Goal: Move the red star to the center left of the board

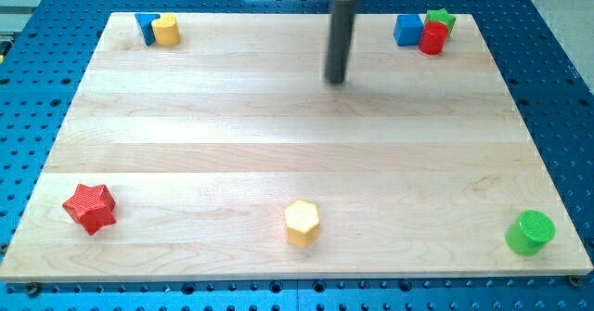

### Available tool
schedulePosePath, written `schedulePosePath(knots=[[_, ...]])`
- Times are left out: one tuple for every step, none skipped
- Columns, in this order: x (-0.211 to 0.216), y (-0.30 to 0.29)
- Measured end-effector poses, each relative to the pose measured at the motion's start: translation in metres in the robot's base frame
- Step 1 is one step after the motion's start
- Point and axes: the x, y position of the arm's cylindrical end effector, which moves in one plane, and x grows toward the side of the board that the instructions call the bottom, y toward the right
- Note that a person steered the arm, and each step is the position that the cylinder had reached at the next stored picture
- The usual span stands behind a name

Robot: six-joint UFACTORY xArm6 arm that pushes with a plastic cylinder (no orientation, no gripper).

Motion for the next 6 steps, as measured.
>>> schedulePosePath(knots=[[0.087, -0.071], [0.140, -0.137], [0.212, -0.149], [0.225, -0.243], [0.158, -0.233], [0.120, -0.221]])
